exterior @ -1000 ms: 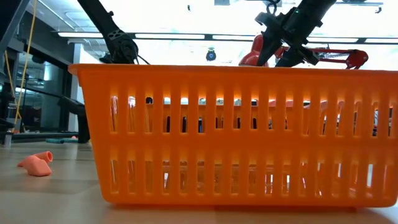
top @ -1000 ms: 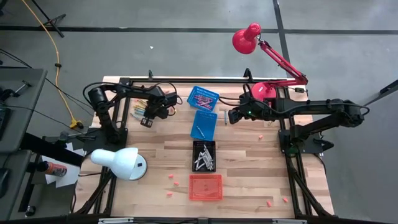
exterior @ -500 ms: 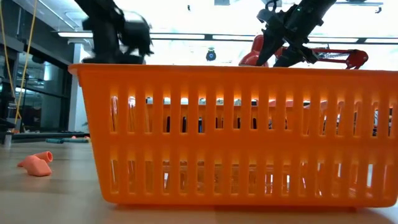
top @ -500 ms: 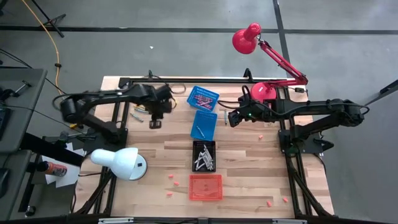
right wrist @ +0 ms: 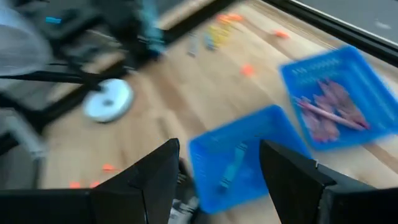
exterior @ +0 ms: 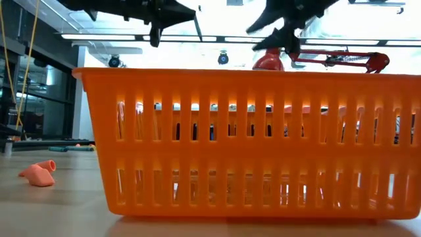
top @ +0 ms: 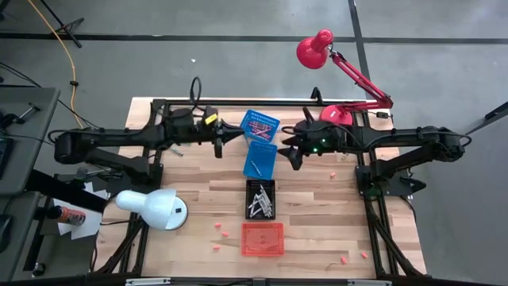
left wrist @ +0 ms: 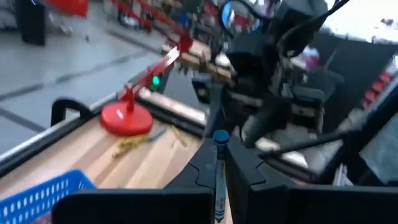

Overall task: Sort crayons
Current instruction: Put the blue crayon into the bottom blue bin

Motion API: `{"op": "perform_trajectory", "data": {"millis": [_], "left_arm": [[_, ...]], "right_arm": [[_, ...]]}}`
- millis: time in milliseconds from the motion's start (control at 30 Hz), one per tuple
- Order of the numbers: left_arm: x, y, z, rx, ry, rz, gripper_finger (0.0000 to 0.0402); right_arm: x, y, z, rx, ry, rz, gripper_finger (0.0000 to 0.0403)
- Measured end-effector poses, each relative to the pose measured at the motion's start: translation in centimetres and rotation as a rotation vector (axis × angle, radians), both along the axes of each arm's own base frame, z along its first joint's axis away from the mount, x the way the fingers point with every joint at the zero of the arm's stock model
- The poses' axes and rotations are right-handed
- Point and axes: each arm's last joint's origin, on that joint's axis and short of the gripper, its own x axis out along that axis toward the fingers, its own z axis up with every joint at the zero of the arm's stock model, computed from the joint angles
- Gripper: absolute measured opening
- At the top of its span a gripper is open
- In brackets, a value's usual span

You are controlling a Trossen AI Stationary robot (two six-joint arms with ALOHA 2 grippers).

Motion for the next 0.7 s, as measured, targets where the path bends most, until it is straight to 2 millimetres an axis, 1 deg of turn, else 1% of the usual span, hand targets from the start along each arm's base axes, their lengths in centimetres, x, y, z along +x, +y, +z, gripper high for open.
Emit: {"op": "perform_trajectory", "data": {"millis": [67, 167, 433, 533, 700], "left_arm": [[0.2, -0.6, -0.1, 0.006, -0.011, 0.019, 0.0000], [0.3, -1.1, -0.1, 0.016, -0.014, 0.016, 0.0000], [0.5, -1.3, -0.2, 0.015, -0.009, 0.025, 0.0000], [1.8, -1.4, -1.3, -0.012, 0.049, 0.036, 0.0000], [5.9, -1.0, -3.0, -0.080, 0.174, 0.031, 0.0000]], "right_arm": [[0.3, 0.1, 0.4, -0.009, -0.050, 0.061, 0.0217], [0.5, 0.2, 0.9, -0.032, -0.095, 0.105, 0.0217], [0.3, 0.0, 0.8, -0.048, -0.083, 0.107, 0.0217], [-0.2, 0.1, 1.1, -0.060, -0.077, 0.114, 0.0217], [-1.9, -0.3, 2.1, -0.065, -0.077, 0.074, 0.0217]]}}
